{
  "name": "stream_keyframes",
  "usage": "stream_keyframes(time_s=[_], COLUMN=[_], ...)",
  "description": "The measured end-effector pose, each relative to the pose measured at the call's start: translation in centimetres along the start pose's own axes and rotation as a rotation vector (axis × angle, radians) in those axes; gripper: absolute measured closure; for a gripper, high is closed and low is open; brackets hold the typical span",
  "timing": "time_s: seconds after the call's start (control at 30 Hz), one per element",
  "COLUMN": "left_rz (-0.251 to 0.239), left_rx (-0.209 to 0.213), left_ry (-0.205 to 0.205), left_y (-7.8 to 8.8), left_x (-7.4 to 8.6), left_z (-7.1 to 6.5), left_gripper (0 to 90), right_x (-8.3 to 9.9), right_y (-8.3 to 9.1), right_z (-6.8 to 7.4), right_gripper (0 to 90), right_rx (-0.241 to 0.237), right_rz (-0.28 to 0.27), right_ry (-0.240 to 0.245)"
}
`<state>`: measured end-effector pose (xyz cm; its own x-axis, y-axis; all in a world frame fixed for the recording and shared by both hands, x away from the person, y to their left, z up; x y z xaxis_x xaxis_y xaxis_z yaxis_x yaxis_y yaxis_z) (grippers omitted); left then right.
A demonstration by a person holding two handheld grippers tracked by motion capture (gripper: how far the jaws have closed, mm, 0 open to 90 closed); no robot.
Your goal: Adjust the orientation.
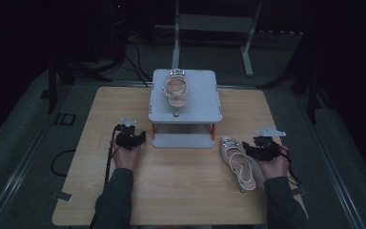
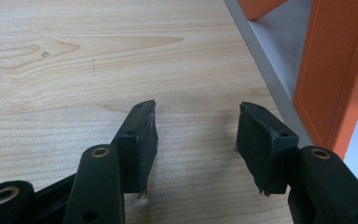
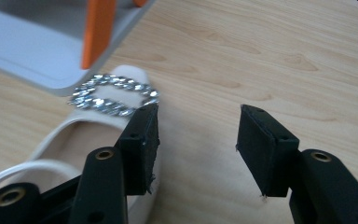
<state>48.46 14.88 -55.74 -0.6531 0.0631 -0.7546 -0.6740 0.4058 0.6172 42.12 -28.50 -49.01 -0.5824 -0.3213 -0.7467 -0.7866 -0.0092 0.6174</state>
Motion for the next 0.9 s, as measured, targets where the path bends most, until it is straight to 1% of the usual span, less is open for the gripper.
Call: stream_keyframes(time_s=[0.1,0.17,0.2,0.43,0.47,0.53,0.63,0.7,0.8,0.9], left_rz=[-0.001,0.000,0.001,0.004,0.004,0.005,0.004,0.005,0.005,0.005], left_rx=[0.000,0.001,0.003,0.007,0.007,0.011,0.011,0.010,0.008,0.007], left_ry=[0.001,0.000,-0.001,-0.007,-0.007,-0.007,-0.007,-0.009,-0.010,-0.010], left_y=[0.0,0.0,0.0,0.0,0.0,0.0,0.0,0.0,0.0,-0.1], left_x=[0.0,0.0,0.0,0.0,0.0,0.0,0.0,0.0,0.0,0.0], left_z=[0.0,0.0,0.0,-0.1,-0.1,-0.1,-0.1,-0.1,-0.1,-0.1], left_gripper=[47.8,47.7,47.5,45.8,45.7,45.1,45.0,45.0,45.0,45.0], right_x=[0.3,0.5,0.6,1.1,1.1,1.4,1.8,2.0,2.4,2.6], right_y=[1.1,1.7,1.9,3.5,3.5,3.9,4.2,4.2,3.8,3.4], right_z=[0.4,0.7,0.9,1.7,1.7,2.1,2.4,2.5,2.6,2.5], right_gripper=[48.0,47.7,47.2,46.2,46.2,48.7,49.8,50.6,51.5,52.7], right_rx=[-0.018,-0.046,-0.049,-0.043,-0.043,-0.028,-0.022,-0.018,0.000,0.007], right_rz=[0.006,0.012,0.014,0.011,0.011,0.020,0.031,0.041,0.070,0.094], right_ry=[-0.017,-0.038,-0.042,-0.031,-0.031,-0.023,-0.028,-0.022,-0.006,-0.007])
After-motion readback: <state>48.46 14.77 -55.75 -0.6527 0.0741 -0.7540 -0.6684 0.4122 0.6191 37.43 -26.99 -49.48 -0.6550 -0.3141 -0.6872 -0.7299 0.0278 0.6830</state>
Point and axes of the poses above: each handheld gripper's, and its own axes: y roughly backward along the jaws, x roughly out of its underside, z roughly to its left, the point moved 8 cm from there along -y, roughly forward along the jaws, and after that the axes turned 13 degrees about x, right-handed, at the moved point
